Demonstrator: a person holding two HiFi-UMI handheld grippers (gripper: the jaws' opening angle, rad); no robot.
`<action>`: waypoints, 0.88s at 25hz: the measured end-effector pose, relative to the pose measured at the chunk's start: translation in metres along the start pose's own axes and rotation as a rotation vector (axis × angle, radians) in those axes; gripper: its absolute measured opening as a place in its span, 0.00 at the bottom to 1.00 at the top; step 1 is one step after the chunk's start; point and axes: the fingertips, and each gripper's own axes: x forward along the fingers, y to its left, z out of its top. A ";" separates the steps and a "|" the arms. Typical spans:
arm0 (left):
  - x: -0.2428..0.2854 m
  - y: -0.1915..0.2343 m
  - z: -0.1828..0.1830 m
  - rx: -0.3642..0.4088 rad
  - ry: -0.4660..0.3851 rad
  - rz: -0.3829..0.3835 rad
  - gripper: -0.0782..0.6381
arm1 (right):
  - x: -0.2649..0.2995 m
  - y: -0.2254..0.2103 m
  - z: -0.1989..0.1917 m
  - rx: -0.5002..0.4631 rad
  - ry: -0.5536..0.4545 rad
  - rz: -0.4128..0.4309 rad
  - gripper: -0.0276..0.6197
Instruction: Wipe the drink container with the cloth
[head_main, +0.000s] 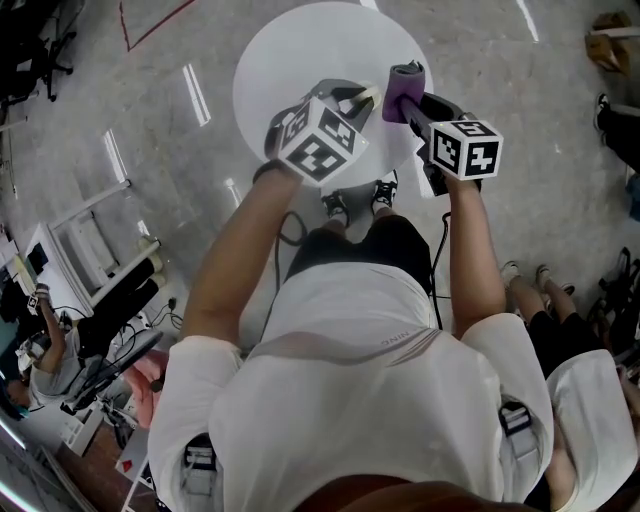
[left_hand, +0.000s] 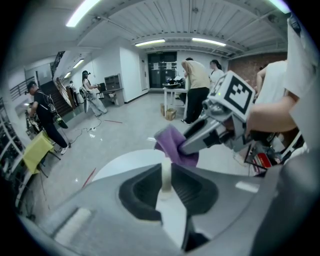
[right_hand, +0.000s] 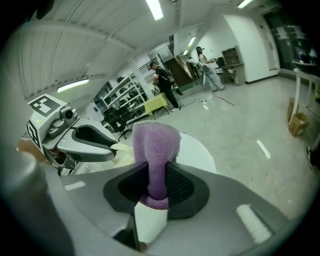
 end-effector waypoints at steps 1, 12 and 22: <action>0.000 0.000 0.000 -0.001 0.001 0.001 0.19 | 0.000 0.003 0.006 -0.038 0.031 0.006 0.20; 0.001 0.001 -0.002 -0.023 -0.012 0.011 0.19 | 0.041 0.004 -0.013 -0.294 0.251 -0.005 0.19; 0.003 0.005 -0.001 -0.047 -0.015 0.010 0.19 | 0.080 -0.027 -0.066 -0.337 0.447 -0.016 0.19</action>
